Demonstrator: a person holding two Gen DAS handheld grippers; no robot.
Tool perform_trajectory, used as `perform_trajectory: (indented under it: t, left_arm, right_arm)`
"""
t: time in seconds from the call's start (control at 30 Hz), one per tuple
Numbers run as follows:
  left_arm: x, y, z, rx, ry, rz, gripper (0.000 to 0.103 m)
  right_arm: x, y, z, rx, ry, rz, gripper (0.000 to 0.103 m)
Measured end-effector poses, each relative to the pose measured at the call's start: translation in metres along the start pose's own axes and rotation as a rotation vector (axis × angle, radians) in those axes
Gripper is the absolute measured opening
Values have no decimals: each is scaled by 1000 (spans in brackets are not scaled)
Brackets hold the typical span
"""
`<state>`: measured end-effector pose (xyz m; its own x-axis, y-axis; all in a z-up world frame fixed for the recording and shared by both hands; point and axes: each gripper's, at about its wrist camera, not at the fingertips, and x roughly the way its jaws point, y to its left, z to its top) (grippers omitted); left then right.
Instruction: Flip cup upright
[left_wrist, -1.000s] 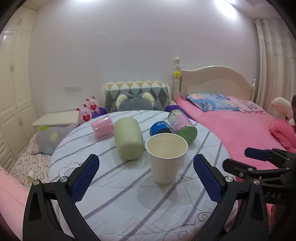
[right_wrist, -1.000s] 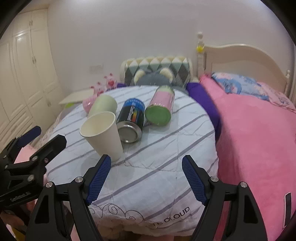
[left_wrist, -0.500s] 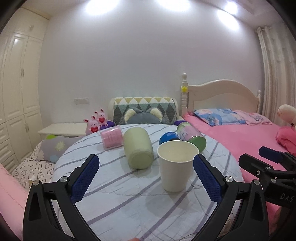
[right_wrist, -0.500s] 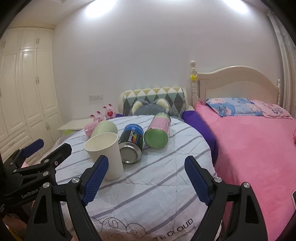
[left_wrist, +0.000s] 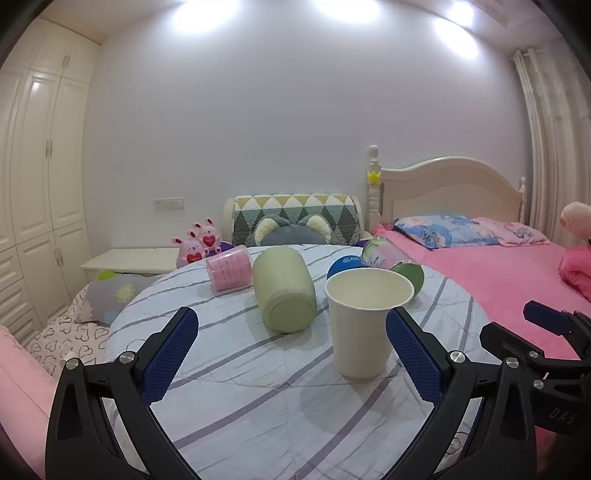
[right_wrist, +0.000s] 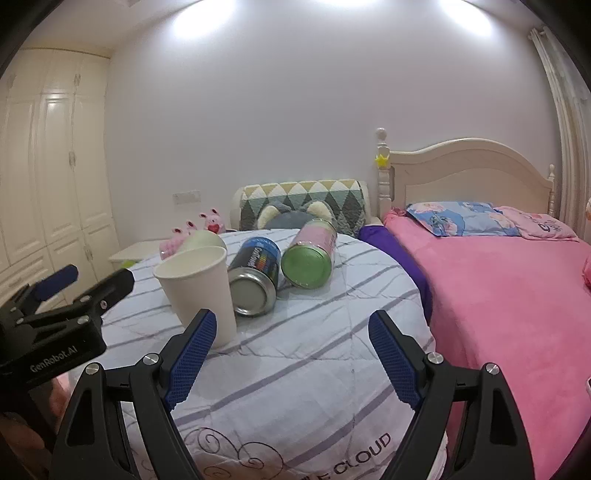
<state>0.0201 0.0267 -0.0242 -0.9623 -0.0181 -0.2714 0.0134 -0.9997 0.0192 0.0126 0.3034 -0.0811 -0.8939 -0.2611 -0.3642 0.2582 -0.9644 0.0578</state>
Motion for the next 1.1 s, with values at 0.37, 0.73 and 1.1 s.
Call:
perform_trajectory:
  t: [0.37,0.73,1.1]
  left_arm:
    - [-2,0,1,-2,-12,-1,103]
    - [-1,-2,2,1,-16,-3,103]
    - [-7,-2,1,-15,-33,-2,103]
  right_arm:
    - [-2,1,-2,-11,1,-15,86]
    - [-3,0,-1,-4,1,-19,86]
    - [-4,0,-1,-3,3,-31,86]
